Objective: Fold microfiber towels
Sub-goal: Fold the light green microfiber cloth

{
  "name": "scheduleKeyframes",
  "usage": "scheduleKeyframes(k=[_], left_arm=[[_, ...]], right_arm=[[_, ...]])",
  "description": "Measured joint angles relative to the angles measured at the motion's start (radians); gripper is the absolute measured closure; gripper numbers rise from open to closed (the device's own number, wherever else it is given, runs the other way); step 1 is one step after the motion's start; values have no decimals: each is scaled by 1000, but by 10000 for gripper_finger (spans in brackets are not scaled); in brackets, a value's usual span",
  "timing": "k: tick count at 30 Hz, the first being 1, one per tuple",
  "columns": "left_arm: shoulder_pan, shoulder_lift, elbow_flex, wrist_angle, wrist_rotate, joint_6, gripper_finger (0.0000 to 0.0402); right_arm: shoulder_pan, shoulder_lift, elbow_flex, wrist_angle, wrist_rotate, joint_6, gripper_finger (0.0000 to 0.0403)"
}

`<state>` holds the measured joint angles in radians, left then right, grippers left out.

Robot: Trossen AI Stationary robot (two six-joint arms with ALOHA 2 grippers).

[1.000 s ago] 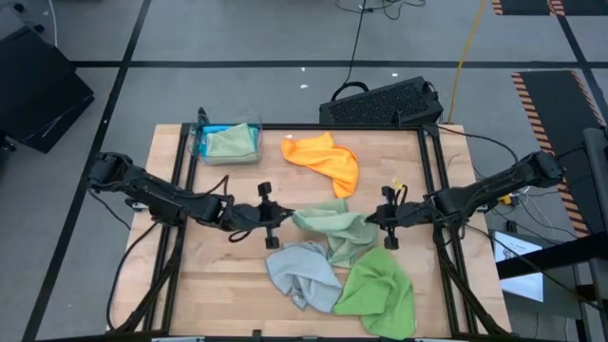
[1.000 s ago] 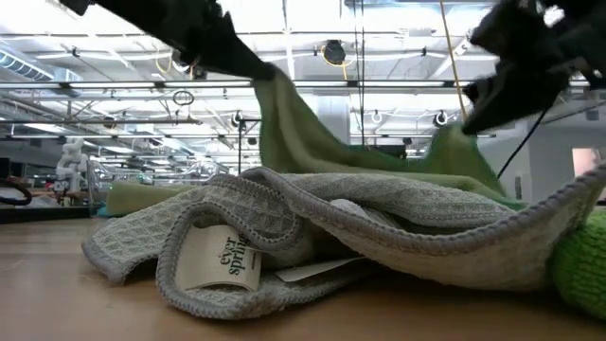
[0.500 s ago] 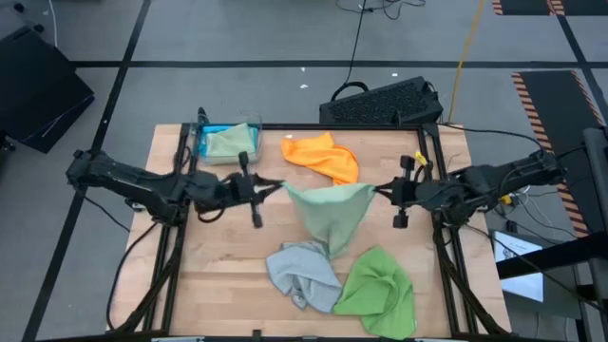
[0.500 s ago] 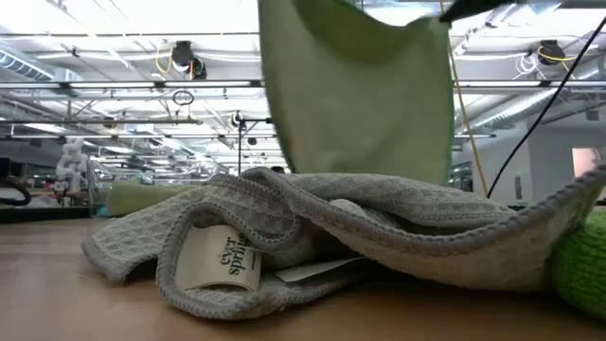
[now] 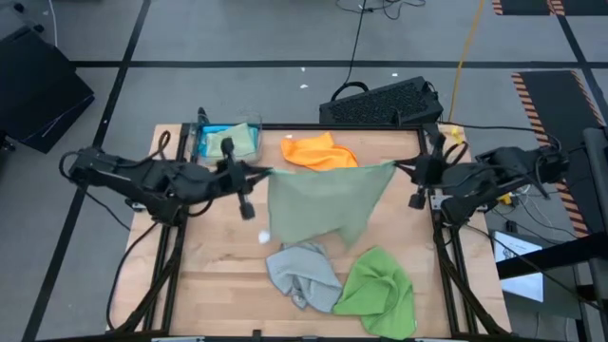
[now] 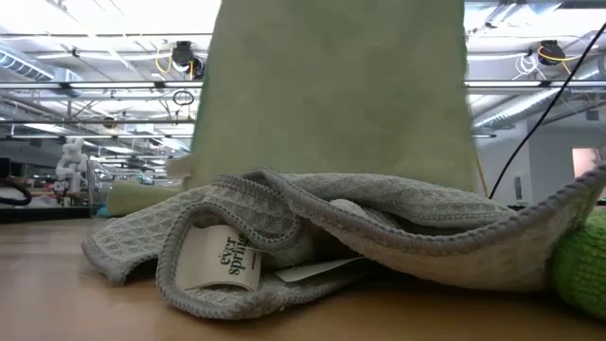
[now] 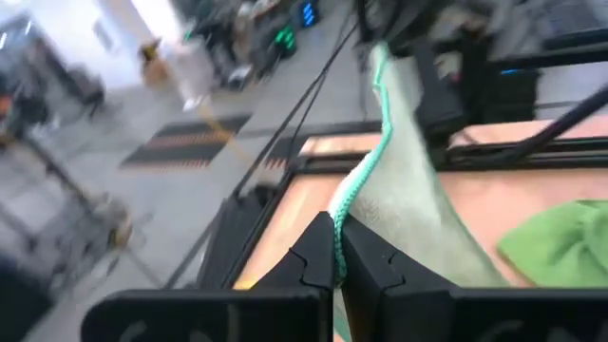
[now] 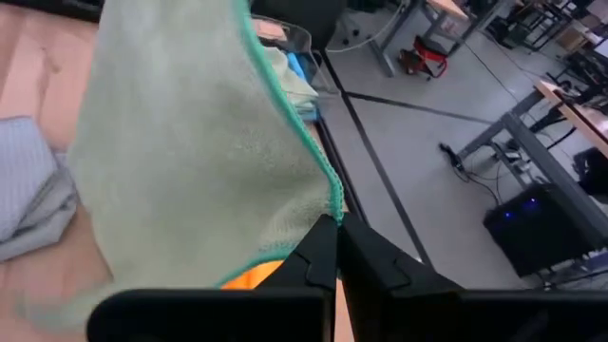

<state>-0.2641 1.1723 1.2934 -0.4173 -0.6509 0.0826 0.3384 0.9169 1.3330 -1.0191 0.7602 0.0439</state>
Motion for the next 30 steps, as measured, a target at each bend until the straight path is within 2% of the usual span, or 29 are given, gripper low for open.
scheduleKeyframes(k=[5, 10, 15, 16, 18, 22, 27, 30], left_arm=[[111, 24, -59, -4, 29, -45, 392], [254, 84, -107, 21, 22, -13, 392], [402, 149, -118, 64, -7, 86, 392], [434, 161, -118, 81, 2, 90, 392], [485, 178, -118, 87, 83, 86, 392], [536, 207, -118, 35, 244, 72, 392], [545, 227, -118, -91, 268, 51, 392], [533, 229, -118, -163, 336, 11, 392]], right_arm=[[-56, 2, -53, 27, 0, -19, 401], [-185, 2, -187, 228, -1, -170, 401], [-369, 0, -313, 481, -12, -385, 401], [-409, 0, -337, 528, -42, -418, 401], [-481, 0, -387, 607, -137, -453, 401], [-591, 0, -476, 673, -334, -425, 401], [-643, 0, -564, 691, -500, -338, 401], [-647, -1, -604, 702, -559, -298, 401]])
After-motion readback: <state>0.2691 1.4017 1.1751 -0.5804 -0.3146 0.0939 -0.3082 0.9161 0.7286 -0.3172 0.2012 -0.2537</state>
